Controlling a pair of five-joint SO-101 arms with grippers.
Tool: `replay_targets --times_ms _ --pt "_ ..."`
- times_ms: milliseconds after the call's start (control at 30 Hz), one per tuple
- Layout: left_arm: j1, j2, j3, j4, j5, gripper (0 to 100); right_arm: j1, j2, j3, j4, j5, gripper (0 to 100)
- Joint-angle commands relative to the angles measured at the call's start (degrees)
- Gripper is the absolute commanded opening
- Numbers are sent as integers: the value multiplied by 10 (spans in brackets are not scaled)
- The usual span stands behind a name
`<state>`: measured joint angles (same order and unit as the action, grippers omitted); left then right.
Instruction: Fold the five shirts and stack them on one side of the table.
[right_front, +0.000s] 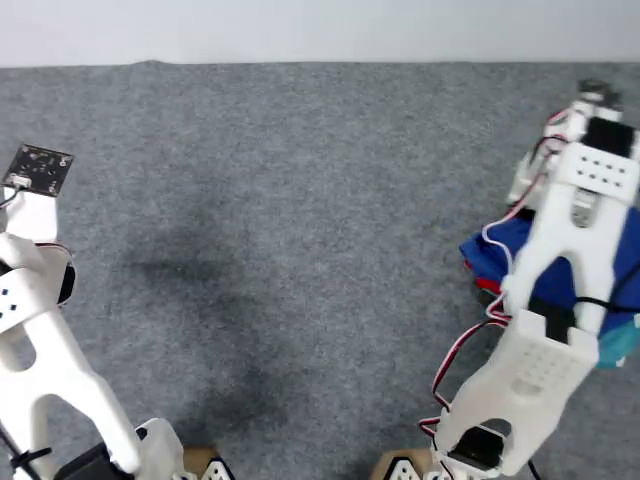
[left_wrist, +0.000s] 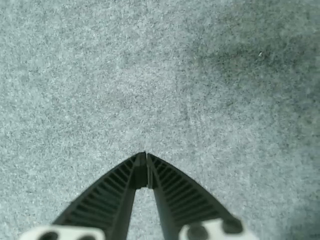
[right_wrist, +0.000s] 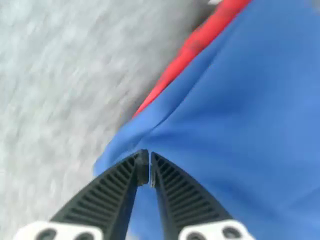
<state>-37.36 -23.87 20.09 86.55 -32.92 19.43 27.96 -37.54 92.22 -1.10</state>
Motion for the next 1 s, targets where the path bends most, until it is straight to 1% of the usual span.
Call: replay_targets --times_ms 0,100,233,433,633,833,900,967 --pt "0 -18 -2 5 -1 6 34 -3 -9 -96 -2 9" --pt "0 -18 -2 5 -1 6 45 58 -10 -178 -2 9" --pt "0 -18 -2 5 -1 6 42 120 -11 -269 -1 9" --pt "0 -18 -3 18 -1 6 42 128 -16 -354 34 9" --pt "1 -18 -3 18 -1 6 44 87 -57 -305 33 9" --pt "2 -18 -3 18 -1 6 44 57 -57 -175 32 9" --pt "3 -18 -3 18 -1 6 45 59 -54 -169 32 9" --pt "3 -18 -2 18 -1 6 46 80 -47 -190 35 9"
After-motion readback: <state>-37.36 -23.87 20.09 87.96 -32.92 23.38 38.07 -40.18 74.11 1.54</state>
